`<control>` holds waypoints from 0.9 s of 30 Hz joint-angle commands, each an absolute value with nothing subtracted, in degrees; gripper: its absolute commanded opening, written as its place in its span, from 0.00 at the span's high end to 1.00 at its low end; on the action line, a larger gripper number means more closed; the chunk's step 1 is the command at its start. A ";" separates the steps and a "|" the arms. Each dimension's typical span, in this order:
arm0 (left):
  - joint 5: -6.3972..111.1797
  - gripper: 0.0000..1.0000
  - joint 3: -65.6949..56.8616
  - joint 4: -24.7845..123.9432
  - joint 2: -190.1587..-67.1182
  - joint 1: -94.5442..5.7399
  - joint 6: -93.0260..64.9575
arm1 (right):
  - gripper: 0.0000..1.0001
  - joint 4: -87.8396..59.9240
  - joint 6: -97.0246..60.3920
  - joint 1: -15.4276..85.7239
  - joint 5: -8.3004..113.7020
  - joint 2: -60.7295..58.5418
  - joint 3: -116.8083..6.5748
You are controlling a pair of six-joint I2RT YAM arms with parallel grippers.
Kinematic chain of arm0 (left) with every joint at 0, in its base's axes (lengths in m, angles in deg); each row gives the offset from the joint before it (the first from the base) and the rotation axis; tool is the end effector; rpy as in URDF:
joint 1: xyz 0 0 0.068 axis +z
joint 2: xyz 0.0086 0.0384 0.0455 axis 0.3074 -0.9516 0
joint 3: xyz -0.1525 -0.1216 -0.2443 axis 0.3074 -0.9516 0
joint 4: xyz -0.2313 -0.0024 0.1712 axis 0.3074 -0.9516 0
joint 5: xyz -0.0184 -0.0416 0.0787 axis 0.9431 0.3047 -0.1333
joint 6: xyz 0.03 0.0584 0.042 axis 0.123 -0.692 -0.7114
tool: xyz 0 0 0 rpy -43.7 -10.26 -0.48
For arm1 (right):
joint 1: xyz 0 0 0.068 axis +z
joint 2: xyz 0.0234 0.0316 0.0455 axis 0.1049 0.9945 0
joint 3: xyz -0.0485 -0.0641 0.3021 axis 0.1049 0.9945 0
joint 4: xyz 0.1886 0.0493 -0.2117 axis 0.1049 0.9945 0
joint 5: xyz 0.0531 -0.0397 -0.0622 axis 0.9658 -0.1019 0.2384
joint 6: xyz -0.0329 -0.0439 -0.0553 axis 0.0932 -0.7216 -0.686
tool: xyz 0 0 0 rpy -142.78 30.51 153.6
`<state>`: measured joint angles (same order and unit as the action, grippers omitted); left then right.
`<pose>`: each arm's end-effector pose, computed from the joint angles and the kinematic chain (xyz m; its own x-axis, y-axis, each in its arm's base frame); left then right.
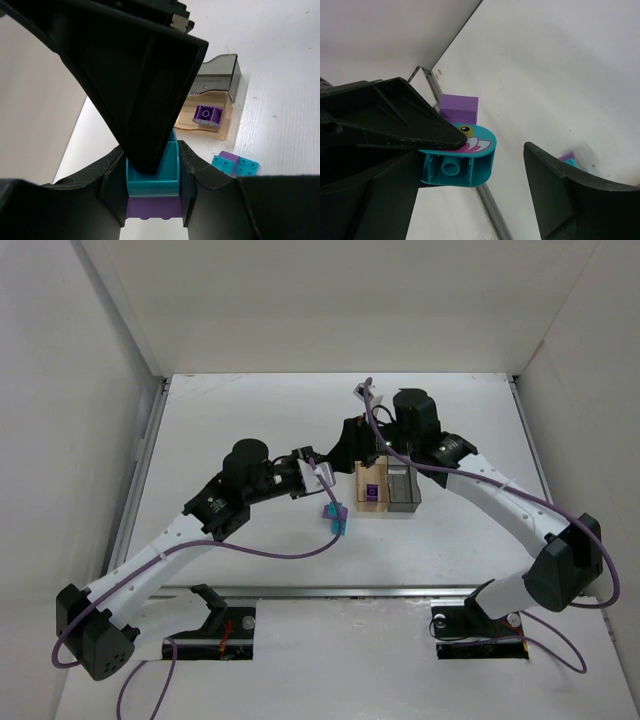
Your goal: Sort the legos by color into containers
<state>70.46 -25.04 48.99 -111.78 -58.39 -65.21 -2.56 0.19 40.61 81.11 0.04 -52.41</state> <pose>0.1877 -0.1992 0.3871 0.5288 0.2997 -0.7941 0.7536 0.2647 0.6017 0.2880 0.2461 0.3845 -0.6594 -0.0348 -0.7510 -0.6952 0.4083 0.5915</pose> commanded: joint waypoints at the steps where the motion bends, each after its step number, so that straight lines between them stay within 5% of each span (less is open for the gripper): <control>1: 71.99 1.00 -22.18 52.13 -111.24 -58.42 -64.81 | 0.16 -5.59 0.45 41.18 82.68 0.71 -56.04; 9: 70.94 1.00 -22.18 52.13 -111.77 -58.42 -64.29 | 0.18 -6.73 0.97 42.84 85.75 3.95 -58.84; 11: 70.41 1.00 -22.18 52.13 -111.77 -58.42 -64.29 | 0.30 -6.73 0.97 42.85 87.33 4.57 -58.85; 15: 70.41 1.00 -23.41 53.80 -111.77 -58.42 -64.29 | 0.74 -6.73 1.50 43.37 88.13 5.19 -59.38; 19: 69.89 1.00 -23.41 53.80 -112.29 -58.42 -63.76 | 1.00 -6.73 1.50 43.37 87.52 5.19 -58.85; 21: 69.27 0.99 -23.41 53.80 -112.29 -58.42 -63.76 | 1.00 -6.73 2.03 43.37 87.51 4.66 -58.85; 27: 69.27 0.55 -23.41 52.49 -112.29 -58.42 -64.37 | 1.00 -7.26 3.96 43.37 85.85 4.66 -58.85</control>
